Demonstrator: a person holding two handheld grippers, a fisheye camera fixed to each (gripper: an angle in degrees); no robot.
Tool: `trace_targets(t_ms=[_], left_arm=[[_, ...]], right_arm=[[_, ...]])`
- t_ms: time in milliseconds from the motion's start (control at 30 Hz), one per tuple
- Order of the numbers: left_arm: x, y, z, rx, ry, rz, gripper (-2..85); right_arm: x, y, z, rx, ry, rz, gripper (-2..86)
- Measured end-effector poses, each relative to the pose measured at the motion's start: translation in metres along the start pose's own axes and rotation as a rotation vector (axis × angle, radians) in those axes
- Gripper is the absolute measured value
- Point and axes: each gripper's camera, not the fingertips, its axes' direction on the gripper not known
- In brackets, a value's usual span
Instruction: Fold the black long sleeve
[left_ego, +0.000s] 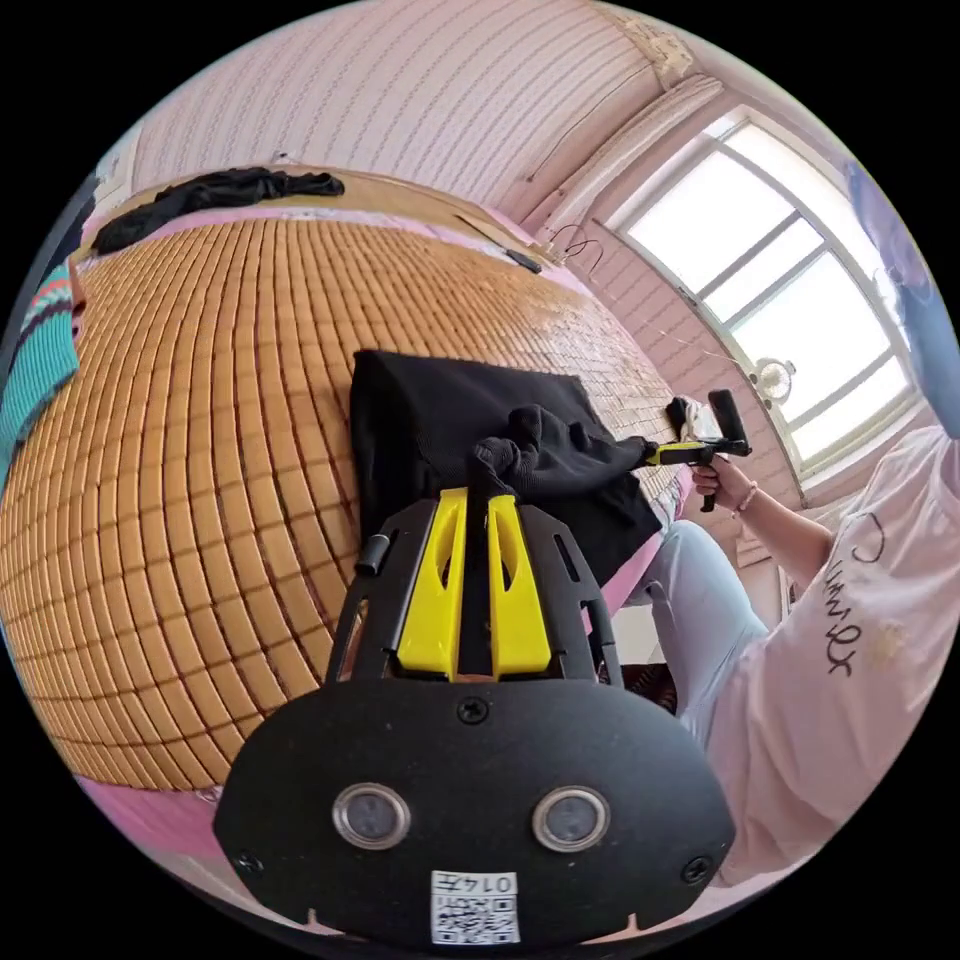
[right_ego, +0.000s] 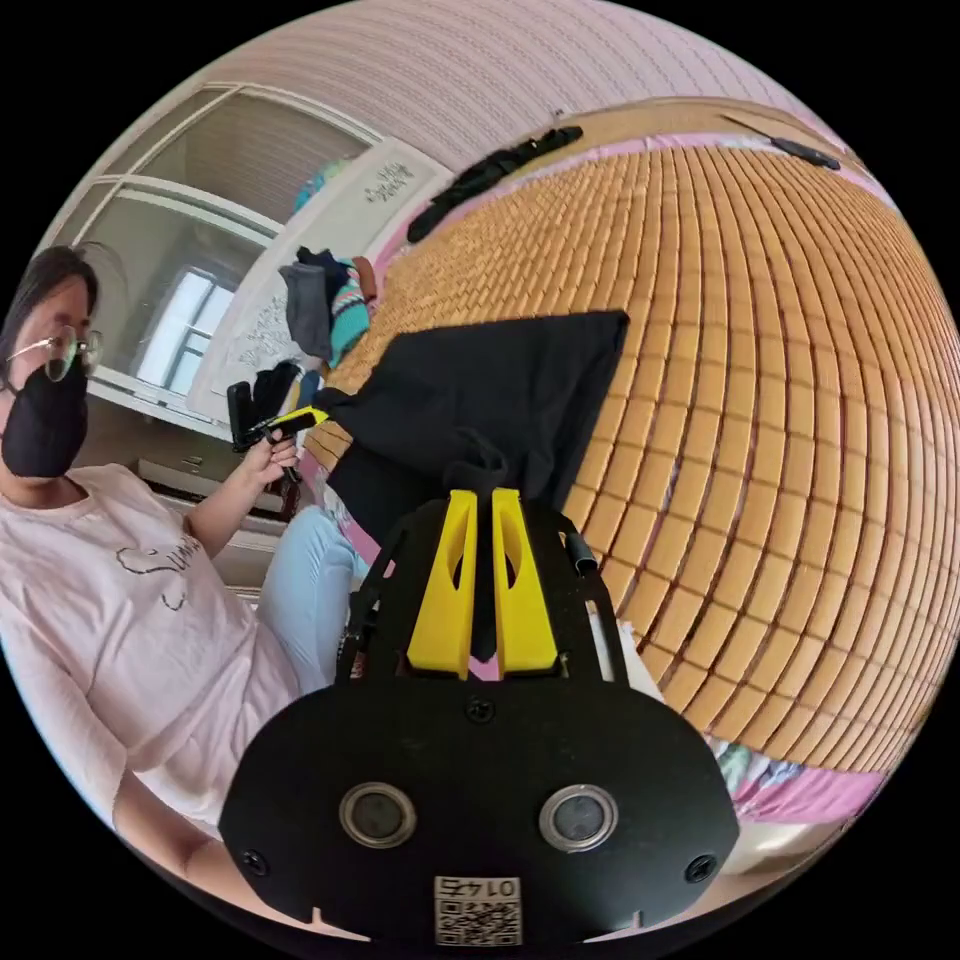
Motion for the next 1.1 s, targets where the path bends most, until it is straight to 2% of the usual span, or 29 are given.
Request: trace_targets(t_ms=[33, 100, 200, 300, 400, 533, 567, 633, 733, 833, 900, 1000, 1100], left_arm=[[-0.002, 0.014, 0.016, -0.041, -0.029, -0.04, 3.9], [-0.004, 0.03, 0.015, 0.071, -0.01, -0.087, 4.2], [-0.001, 0.033, 0.004, 0.041, -0.032, -0.099, 5.3], [0.008, 0.038, -0.023, 0.069, -0.182, -0.085, 5.9], [0.032, 0.019, -0.039, 0.107, -0.2, -0.02, 4.7], [0.068, -0.026, 0.009, 0.072, -0.098, 0.087, 6.3], [0.071, -0.034, 0.029, 0.015, -0.103, 0.09, 7.3], [0.07, -0.039, 0.055, -0.046, -0.116, 0.092, 7.9], [0.07, -0.032, 0.081, -0.135, -0.099, 0.125, 6.1], [0.074, -0.019, 0.071, -0.121, -0.064, 0.164, 1.4], [0.083, -0.006, 0.061, -0.139, -0.052, 0.203, 0.4], [0.095, 0.026, 0.051, -0.145, -0.068, 0.25, 1.5], [0.1, 0.051, 0.049, -0.186, -0.062, 0.228, 4.7]], right_arm=[[-0.002, 0.004, 0.006, 0.01, 0.002, -0.002, 1.1], [-0.004, 0.015, 0.008, 0.092, -0.012, 0.058, 0.8], [-0.004, 0.027, 0.001, 0.092, 0.014, 0.099, 0.5], [-0.013, 0.034, -0.014, 0.112, 0.088, 0.123, 0.3], [-0.055, 0.018, -0.016, 0.205, 0.095, -0.038, 0.7], [-0.094, -0.03, 0.03, 0.209, 0.073, -0.137, 4.3], [-0.101, -0.045, 0.048, 0.192, 0.075, -0.135, 8.1], [-0.105, -0.062, 0.076, 0.14, 0.132, -0.116, 10.6], [-0.11, -0.064, 0.098, 0.107, 0.206, -0.113, 7.4], [-0.124, -0.043, 0.088, 0.118, 0.019, -0.264, 3.4], [-0.136, -0.02, 0.089, 0.039, -0.104, -0.378, 2.9], [-0.15, 0.008, 0.11, -0.121, -0.047, -0.429, 3.7], [-0.153, 0.022, 0.127, -0.194, 0.016, -0.402, 6.7]])
